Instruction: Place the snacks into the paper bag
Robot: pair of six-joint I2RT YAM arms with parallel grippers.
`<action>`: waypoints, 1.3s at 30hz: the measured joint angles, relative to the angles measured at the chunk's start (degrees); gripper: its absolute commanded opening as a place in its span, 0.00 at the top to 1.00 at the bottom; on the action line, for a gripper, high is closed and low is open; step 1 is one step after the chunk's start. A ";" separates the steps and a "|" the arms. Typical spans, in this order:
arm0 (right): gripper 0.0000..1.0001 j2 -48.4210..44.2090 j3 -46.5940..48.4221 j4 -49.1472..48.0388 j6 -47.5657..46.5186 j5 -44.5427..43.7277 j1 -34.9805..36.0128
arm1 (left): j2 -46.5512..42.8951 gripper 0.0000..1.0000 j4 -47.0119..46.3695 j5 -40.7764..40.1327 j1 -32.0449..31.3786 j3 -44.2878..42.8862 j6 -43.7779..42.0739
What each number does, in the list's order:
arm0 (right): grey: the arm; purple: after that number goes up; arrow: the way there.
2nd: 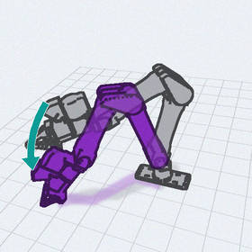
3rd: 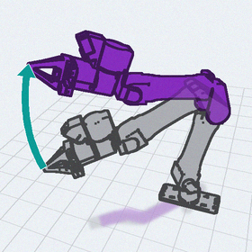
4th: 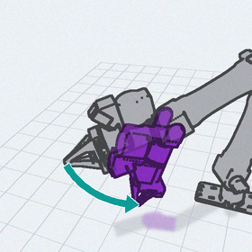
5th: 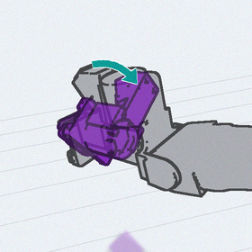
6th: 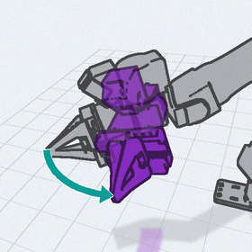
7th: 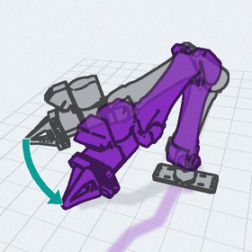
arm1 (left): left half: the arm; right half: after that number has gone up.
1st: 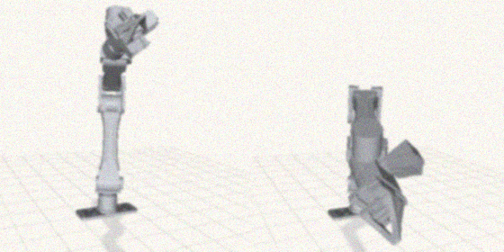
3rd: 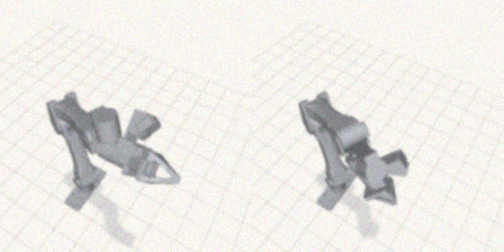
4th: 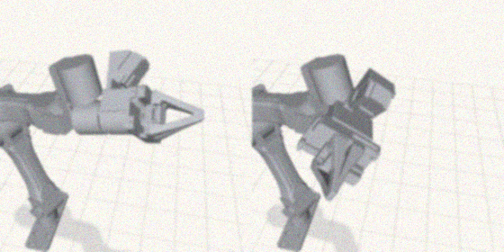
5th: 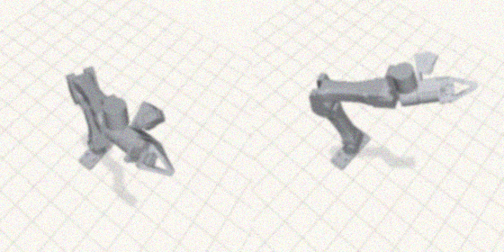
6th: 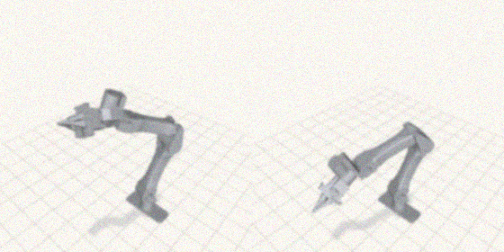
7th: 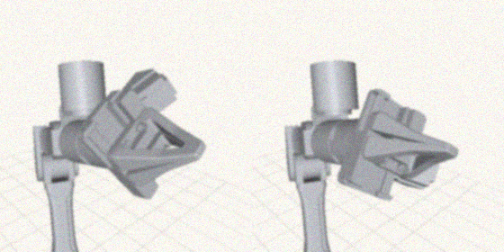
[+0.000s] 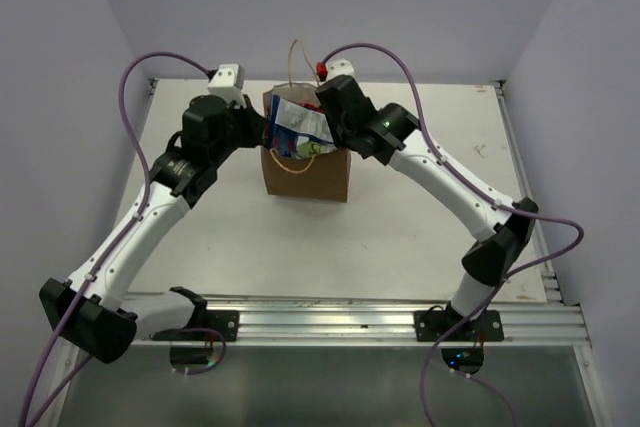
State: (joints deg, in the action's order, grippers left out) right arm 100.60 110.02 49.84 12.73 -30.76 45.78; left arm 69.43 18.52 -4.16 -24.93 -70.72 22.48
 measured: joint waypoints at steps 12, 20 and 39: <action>1.00 -17.77 -17.90 3.32 4.66 -4.33 2.80 | -13.62 1.00 -0.85 -3.39 -6.23 9.92 6.51; 1.00 -19.65 -24.09 2.47 5.95 -5.64 2.54 | -13.16 1.00 -0.66 -4.55 -8.70 12.35 7.98; 0.38 -17.27 -24.90 -3.30 8.57 -2.78 3.85 | -12.00 0.91 -0.39 -10.01 -9.77 8.98 5.40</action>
State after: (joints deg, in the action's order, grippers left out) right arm 83.33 85.12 46.54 21.30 -33.54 49.63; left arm 57.43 18.13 -14.17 -34.70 -61.73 27.88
